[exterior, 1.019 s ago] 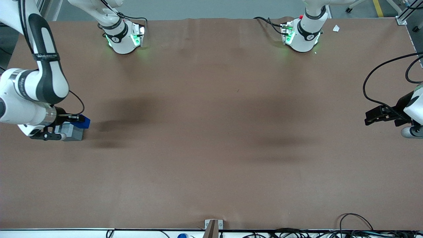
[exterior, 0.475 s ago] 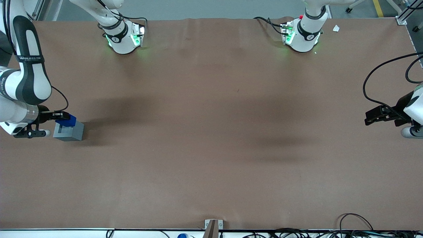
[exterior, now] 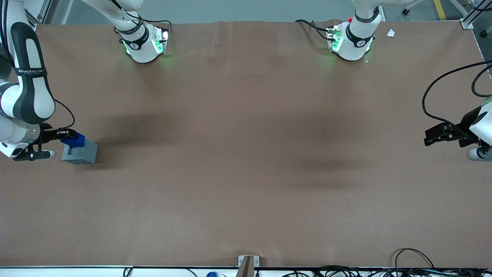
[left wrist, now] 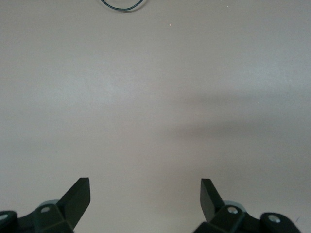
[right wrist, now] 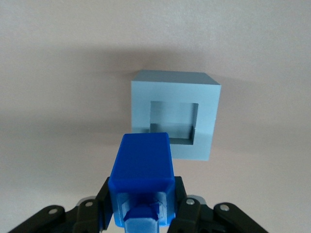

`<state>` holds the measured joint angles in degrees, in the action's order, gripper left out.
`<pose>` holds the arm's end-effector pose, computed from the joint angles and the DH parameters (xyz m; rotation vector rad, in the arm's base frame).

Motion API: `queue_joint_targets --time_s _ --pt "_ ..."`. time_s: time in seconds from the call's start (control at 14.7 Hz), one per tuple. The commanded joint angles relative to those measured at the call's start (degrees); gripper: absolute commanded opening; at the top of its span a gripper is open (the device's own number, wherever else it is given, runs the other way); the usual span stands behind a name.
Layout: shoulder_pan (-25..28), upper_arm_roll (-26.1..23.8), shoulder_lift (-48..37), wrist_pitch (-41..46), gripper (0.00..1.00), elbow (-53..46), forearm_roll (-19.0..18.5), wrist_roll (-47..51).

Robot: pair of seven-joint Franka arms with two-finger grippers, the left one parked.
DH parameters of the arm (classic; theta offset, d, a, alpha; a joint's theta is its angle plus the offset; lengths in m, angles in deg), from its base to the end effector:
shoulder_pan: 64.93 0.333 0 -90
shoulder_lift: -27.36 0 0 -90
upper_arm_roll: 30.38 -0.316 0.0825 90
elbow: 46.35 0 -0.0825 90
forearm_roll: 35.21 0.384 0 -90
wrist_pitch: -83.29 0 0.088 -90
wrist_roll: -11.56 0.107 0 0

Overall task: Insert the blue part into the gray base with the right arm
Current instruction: 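Lower the blue block into the gray base's square hole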

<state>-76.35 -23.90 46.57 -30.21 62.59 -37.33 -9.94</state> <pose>0.5644 -0.1819 0.3075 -3.0921 -0.1291 0.4084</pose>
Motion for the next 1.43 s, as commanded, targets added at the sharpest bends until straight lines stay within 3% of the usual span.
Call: queue_joint_targets --time_s 0.0,0.54,1.36 --pt "-2.2 -0.86 1.97 0.56 0.05 -1.71 -1.05 -0.56" --pt "-2.38 -0.86 4.96 2.14 0.05 -7.15 -0.96 -0.29" --pt "-2.29 -0.86 6.19 2.5 0.05 -7.51 -0.26 0.5"
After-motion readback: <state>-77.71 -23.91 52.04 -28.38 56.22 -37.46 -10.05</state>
